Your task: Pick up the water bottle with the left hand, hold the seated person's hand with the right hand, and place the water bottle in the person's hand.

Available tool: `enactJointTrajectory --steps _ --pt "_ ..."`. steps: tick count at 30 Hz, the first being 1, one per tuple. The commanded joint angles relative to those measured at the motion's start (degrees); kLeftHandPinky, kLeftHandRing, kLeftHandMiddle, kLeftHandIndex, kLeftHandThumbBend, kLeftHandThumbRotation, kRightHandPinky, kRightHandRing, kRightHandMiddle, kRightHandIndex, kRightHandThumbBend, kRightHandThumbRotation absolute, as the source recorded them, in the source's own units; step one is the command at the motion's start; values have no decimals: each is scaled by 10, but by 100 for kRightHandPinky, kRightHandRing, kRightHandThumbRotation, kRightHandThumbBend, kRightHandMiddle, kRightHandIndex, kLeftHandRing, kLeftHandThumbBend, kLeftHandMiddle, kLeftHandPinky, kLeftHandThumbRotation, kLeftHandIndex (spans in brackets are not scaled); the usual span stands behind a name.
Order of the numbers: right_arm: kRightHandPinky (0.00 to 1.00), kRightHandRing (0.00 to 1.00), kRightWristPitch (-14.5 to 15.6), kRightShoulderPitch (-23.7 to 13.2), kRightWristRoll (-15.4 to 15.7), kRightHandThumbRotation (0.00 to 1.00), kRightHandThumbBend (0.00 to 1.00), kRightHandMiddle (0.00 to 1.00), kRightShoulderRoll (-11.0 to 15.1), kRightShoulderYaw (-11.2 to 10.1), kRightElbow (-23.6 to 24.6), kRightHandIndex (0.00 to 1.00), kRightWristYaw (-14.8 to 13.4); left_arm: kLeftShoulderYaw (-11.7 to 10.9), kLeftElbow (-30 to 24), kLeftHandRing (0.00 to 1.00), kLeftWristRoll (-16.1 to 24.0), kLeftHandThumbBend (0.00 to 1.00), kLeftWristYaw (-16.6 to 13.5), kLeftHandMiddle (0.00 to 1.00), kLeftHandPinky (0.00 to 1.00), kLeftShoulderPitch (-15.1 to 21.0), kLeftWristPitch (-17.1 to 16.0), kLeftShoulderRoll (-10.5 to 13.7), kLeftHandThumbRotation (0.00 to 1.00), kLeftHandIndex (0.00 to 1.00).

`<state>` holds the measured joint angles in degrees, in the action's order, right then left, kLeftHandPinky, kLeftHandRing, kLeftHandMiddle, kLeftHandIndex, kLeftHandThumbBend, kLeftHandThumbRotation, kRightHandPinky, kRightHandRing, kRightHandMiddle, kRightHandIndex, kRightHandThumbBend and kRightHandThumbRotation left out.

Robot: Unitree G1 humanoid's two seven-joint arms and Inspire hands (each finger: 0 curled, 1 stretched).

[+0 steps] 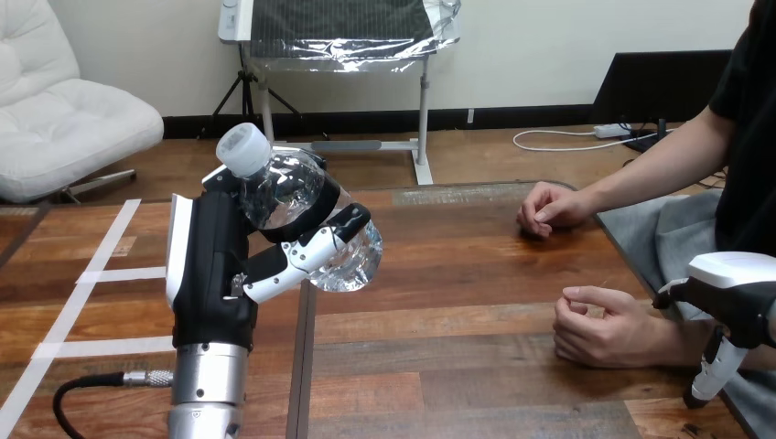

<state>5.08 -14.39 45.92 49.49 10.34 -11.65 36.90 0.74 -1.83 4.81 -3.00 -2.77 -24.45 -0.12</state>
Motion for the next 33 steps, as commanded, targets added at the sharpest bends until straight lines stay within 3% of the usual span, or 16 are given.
enactJointTrajectory --steps 1,16,33 --pt "88 94 -12 -61 14 4 75 93 11 19 -32 88 -8 -7 -15 41 -8 60 2 43 43 35 -10 4 0 51" --pt "90 93 -36 -111 20 2 73 92 -10 63 -138 87 -36 -10 -14 42 -9 60 4 43 43 34 -12 8 0 51" --pt "86 87 -53 -152 30 0 71 88 -26 111 -220 85 -64 -17 -16 42 -6 60 8 44 44 31 -8 6 0 51"
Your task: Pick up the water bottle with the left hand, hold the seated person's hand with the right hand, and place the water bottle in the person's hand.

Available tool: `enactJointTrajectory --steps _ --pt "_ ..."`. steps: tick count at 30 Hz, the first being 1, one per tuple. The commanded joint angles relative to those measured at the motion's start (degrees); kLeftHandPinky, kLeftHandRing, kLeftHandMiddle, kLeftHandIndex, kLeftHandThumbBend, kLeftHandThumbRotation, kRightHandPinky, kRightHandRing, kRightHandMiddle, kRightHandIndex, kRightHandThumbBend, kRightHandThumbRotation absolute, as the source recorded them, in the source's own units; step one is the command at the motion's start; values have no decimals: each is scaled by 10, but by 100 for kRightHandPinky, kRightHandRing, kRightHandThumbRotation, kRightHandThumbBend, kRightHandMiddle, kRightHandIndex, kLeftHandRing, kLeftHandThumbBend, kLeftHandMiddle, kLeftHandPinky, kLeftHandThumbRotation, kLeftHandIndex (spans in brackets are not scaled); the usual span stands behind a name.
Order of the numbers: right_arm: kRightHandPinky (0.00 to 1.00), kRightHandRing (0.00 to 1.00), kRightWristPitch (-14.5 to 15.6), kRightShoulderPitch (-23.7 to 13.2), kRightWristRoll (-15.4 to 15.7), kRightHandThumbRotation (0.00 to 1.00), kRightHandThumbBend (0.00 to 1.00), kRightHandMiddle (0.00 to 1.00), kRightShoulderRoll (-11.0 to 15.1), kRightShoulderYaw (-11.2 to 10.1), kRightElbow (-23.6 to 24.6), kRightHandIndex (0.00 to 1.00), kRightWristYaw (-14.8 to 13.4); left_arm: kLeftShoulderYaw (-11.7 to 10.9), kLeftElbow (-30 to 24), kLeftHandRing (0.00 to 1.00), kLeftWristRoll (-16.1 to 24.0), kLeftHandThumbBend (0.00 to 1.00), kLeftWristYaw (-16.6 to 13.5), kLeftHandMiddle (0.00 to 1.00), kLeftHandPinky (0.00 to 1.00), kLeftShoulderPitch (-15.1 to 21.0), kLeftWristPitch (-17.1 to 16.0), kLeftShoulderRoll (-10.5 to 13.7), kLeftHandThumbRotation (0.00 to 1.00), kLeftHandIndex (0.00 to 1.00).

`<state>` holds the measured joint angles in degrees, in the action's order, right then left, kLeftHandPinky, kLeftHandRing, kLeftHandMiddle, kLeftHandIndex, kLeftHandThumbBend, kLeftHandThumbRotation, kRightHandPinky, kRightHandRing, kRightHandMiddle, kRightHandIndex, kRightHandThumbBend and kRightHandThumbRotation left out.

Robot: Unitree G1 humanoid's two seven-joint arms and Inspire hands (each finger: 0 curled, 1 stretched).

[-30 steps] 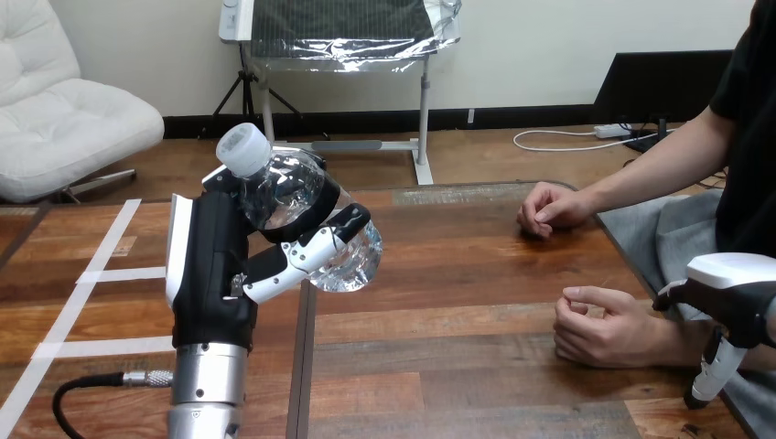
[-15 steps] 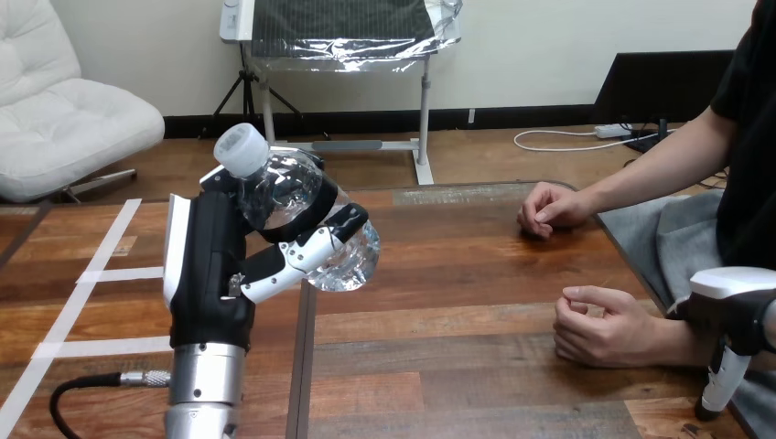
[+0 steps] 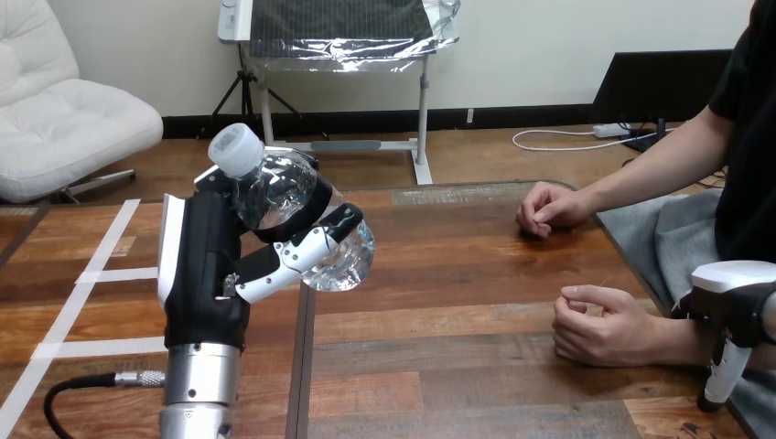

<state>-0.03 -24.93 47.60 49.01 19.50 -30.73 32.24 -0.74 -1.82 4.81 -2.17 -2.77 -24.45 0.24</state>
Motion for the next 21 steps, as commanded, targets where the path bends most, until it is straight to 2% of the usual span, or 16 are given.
enactJointTrajectory --steps 1,8,15,21 --pt "86 86 -2 -49 15 0 70 87 -22 22 -34 85 -18 -2 -17 42 -6 60 0 44 44 30 -7 3 0 51" --pt "76 82 -17 -72 19 2 67 86 -27 46 -77 84 -19 -2 -21 42 -8 60 1 44 43 29 -6 1 0 51" --pt "67 78 -35 -82 -6 0 65 84 -34 42 -107 83 -20 -4 -20 43 -7 59 0 44 44 28 -7 3 0 51" --pt "61 72 -48 -87 -10 0 64 80 -38 45 -119 82 -25 -5 -19 43 -10 59 1 45 45 28 -8 3 0 51"
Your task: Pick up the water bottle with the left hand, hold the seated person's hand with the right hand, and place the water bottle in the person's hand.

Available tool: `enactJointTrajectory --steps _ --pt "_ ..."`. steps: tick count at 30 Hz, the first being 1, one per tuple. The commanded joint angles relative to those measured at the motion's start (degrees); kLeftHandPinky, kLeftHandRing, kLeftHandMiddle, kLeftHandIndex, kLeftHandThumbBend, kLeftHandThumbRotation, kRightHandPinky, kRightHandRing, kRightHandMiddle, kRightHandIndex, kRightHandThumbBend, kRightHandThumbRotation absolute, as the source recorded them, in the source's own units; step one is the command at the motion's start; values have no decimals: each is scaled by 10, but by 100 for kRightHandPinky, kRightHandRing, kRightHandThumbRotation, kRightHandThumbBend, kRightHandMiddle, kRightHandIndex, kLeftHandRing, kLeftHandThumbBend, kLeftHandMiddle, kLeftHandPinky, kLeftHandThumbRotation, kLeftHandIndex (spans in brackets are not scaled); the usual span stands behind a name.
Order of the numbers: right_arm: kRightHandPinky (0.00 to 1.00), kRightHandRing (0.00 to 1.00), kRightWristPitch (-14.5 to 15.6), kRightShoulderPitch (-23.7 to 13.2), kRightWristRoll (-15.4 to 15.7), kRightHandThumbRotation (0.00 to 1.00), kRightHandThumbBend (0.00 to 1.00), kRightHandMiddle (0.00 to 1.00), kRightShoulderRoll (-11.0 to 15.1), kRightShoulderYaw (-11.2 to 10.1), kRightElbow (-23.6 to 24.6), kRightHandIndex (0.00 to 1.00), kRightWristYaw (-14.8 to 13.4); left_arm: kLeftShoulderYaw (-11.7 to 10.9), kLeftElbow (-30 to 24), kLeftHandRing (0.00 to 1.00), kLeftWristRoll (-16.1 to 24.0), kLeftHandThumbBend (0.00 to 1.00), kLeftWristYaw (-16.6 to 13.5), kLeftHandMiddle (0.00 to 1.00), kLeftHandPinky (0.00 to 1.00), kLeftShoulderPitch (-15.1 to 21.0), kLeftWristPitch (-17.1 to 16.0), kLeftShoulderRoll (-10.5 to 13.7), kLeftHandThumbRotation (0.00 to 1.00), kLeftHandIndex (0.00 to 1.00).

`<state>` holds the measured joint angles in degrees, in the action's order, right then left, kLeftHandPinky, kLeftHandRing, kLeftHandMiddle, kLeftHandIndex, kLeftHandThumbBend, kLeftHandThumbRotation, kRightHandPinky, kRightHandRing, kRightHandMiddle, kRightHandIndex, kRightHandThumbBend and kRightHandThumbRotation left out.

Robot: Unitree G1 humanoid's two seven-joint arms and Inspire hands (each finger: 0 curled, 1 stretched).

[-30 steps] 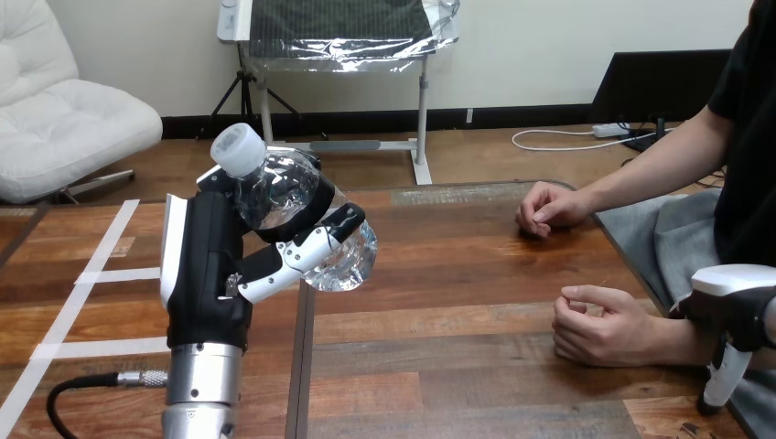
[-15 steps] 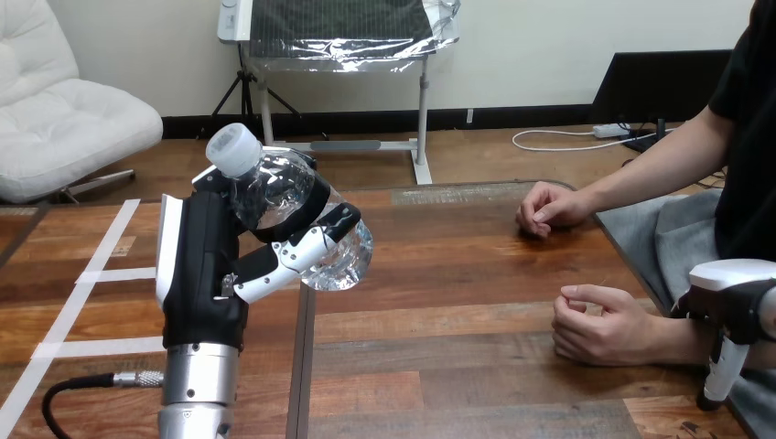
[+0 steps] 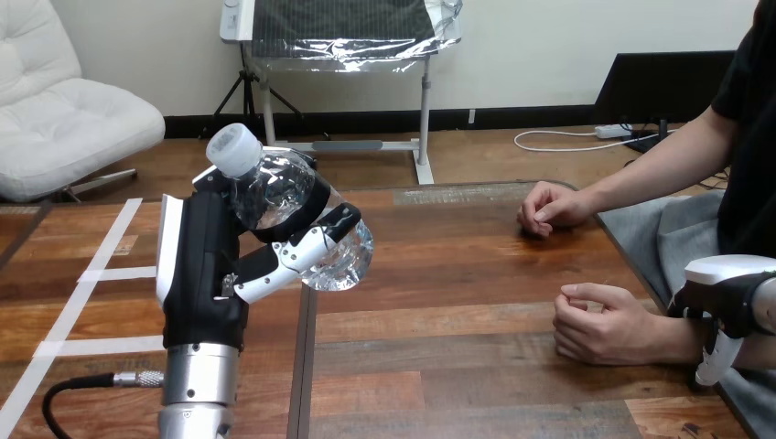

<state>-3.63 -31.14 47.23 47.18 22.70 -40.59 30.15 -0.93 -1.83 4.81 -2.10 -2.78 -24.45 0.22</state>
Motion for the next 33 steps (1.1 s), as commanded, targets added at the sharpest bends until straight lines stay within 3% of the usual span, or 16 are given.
enactJointTrajectory --steps 1,13,18,27,33 --pt "60 70 -12 -25 -6 0 64 78 -20 14 -22 80 -5 -3 -18 43 -11 59 1 45 45 28 -9 3 0 51" --pt "42 52 -13 -36 -11 0 63 62 -34 15 -53 71 -19 -4 -17 43 -12 59 1 45 44 29 -10 2 0 51" --pt "44 55 -23 -34 -22 0 63 64 -37 10 -58 66 -27 -5 -17 43 -6 59 -3 45 44 30 -8 3 0 51" --pt "60 71 -32 -31 -27 0 63 76 -37 14 -58 59 -37 -5 -17 43 -3 59 -5 45 44 29 -7 3 0 51" --pt "63 72 -38 -29 -29 0 63 77 -39 13 -59 54 -45 -5 -15 43 -6 58 -3 45 45 30 -10 3 0 51"
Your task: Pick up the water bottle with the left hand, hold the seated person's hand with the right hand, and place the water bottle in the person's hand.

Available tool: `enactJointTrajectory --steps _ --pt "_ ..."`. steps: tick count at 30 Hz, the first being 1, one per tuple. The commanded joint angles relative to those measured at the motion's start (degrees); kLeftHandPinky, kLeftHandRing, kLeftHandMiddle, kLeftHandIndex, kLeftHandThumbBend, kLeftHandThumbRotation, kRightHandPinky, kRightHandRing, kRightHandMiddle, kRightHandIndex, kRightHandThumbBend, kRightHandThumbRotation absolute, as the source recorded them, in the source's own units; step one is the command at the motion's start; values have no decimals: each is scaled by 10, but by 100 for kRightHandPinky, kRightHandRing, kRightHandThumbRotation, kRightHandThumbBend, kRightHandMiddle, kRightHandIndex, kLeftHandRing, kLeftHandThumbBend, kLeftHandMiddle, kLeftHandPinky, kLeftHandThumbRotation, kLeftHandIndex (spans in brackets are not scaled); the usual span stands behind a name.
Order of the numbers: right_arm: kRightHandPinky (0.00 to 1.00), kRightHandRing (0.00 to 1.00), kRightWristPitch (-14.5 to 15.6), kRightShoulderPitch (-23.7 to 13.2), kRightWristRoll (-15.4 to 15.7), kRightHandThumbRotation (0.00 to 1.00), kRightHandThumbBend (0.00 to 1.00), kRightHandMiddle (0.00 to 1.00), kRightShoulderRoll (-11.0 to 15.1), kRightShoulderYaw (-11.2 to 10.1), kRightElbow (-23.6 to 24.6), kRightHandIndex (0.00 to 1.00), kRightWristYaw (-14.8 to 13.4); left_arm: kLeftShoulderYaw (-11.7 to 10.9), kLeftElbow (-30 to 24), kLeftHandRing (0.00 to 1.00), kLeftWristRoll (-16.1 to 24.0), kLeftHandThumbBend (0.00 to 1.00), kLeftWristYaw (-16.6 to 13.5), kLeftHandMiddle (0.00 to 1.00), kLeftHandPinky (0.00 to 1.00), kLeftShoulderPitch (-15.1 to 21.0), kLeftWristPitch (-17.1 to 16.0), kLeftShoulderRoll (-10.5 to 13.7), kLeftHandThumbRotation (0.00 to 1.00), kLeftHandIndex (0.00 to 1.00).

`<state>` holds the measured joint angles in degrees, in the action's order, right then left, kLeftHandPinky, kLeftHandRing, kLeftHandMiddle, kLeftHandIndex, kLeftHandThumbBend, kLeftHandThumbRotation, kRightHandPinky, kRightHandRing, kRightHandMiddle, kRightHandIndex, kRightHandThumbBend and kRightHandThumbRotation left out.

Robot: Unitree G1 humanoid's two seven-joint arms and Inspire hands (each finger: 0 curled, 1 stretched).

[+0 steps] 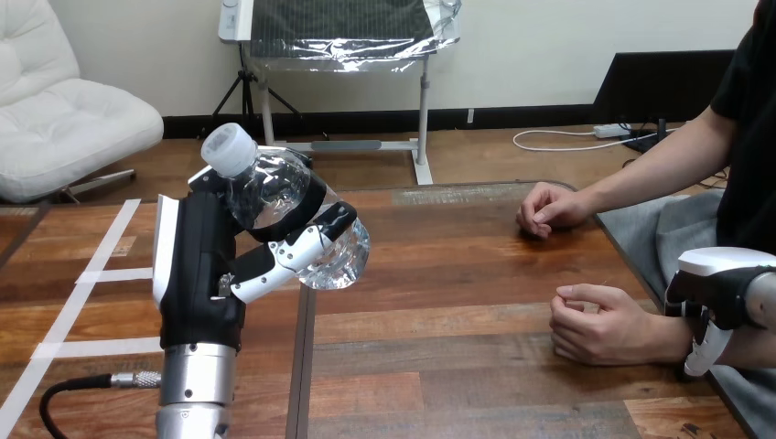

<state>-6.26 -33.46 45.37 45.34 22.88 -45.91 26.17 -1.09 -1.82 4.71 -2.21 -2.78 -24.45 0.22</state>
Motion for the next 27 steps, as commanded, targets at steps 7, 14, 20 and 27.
enactJointTrajectory --steps 7,14,20,27 --pt "49 60 -16 -2 -9 0 65 69 -20 13 -3 50 -15 -4 -14 43 -6 58 -2 45 44 30 -10 2 0 51" --pt "47 60 -20 -2 -6 0 65 69 -22 16 -13 51 -27 -4 -12 43 -6 58 -2 45 44 31 -10 3 0 51" --pt "45 57 -17 -3 -11 0 64 66 -26 16 -17 53 -20 -5 -9 43 -2 58 -5 45 44 31 -13 3 0 51" --pt "42 53 -7 -7 -2 0 65 64 -31 24 -23 60 -13 -5 -10 43 4 59 -9 45 45 30 -13 2 0 51"
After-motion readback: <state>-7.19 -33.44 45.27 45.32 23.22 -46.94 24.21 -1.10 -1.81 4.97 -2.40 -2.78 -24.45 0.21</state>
